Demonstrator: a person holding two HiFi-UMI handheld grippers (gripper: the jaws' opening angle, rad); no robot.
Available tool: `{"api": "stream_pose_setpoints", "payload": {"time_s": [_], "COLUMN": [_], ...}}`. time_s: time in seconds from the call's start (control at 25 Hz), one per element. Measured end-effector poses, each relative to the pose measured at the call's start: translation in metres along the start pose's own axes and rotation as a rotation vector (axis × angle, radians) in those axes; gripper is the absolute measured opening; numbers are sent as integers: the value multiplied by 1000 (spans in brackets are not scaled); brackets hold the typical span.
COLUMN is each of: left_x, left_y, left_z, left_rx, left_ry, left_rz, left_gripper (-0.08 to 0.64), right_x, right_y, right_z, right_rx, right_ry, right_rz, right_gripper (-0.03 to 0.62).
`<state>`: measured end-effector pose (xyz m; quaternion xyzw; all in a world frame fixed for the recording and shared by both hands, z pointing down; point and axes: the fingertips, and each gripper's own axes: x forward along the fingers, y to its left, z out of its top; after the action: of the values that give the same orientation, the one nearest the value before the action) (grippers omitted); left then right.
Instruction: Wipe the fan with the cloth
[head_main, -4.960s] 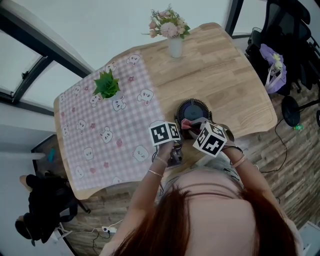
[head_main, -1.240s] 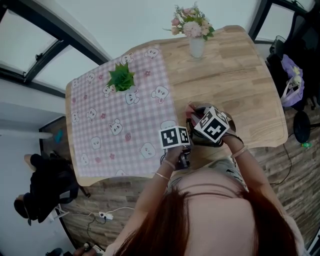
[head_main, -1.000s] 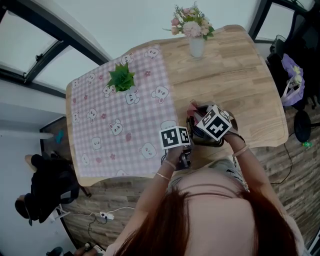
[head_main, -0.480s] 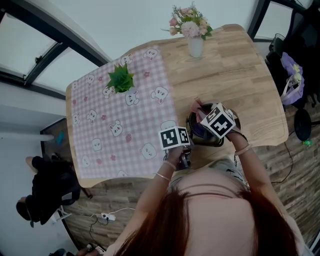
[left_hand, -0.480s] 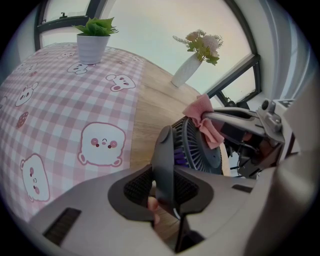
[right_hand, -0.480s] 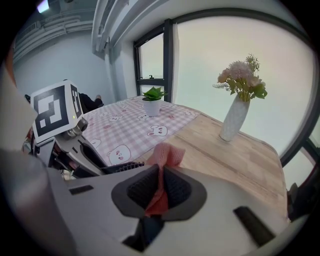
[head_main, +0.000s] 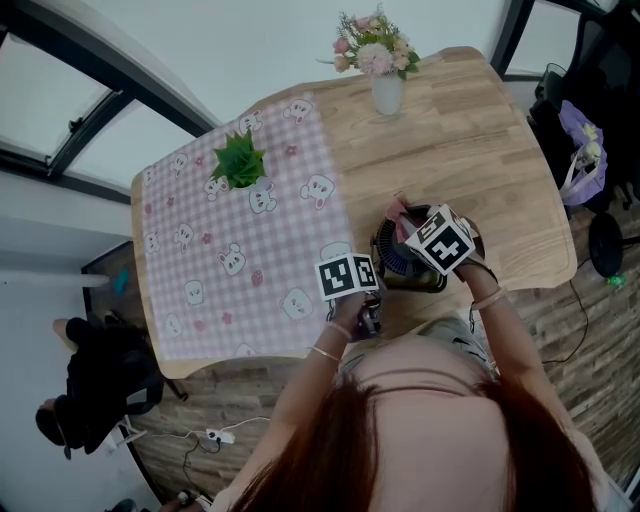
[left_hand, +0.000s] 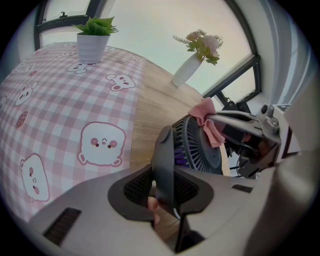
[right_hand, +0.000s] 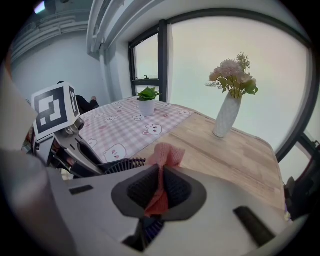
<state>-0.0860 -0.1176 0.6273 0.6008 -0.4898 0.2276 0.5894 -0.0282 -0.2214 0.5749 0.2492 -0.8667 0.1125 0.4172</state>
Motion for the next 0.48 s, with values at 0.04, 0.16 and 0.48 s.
{"api": "stream_pose_setpoints", "payload": {"time_s": [0.04,0.16,0.48], "left_x": [0,-1,0], "left_y": [0,-1,-1], "left_z": [0,-1,0], "left_rx": [0,-1,-3], "left_ry": [1,0,5], "left_rz": [0,-1,-1], "left_gripper": [94,94,94], "right_x": [-1,-3,-8], "right_y": [-1,-3,-10], "right_z": [-1,-5,-10], "right_rx": [5,12,37], "right_ry": [2,6,4], "right_rz": [-1,-8,-23], "right_gripper": [26,26,26]}}
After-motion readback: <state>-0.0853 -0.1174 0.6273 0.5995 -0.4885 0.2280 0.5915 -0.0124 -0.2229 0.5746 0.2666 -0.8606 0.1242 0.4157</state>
